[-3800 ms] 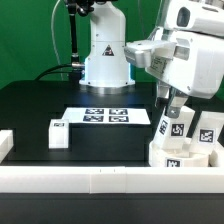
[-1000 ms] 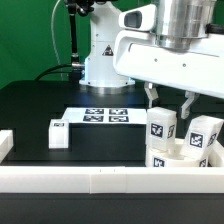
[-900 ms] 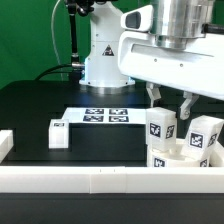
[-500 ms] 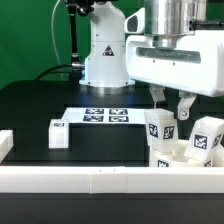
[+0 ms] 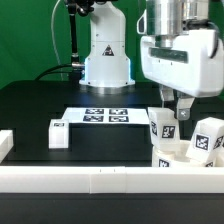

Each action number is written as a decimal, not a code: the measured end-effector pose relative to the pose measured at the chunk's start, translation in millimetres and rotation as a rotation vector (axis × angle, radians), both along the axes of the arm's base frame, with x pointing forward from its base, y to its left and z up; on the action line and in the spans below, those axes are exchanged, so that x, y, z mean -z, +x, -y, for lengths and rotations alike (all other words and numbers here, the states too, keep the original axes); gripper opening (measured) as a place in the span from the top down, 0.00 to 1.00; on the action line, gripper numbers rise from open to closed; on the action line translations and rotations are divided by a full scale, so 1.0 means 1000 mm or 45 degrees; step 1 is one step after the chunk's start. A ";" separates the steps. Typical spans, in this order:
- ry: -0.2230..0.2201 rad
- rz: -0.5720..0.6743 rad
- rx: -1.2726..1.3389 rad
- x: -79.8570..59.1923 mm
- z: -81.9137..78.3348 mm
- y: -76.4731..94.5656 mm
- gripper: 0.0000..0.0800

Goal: Assemble stool

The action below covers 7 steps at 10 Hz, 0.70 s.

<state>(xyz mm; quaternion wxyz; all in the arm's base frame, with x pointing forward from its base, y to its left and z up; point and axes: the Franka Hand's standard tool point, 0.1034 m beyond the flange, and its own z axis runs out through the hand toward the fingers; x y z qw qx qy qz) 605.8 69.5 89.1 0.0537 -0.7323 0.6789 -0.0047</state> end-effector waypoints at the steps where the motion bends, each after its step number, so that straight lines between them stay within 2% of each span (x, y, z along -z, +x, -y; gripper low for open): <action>1: 0.034 0.006 0.129 0.000 0.000 0.001 0.59; 7: 0.126 0.019 0.721 0.000 0.000 0.006 0.59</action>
Offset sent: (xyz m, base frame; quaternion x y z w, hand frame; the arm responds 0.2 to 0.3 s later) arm -0.0040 -0.0020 -0.0126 0.0169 0.0216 0.2534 0.9670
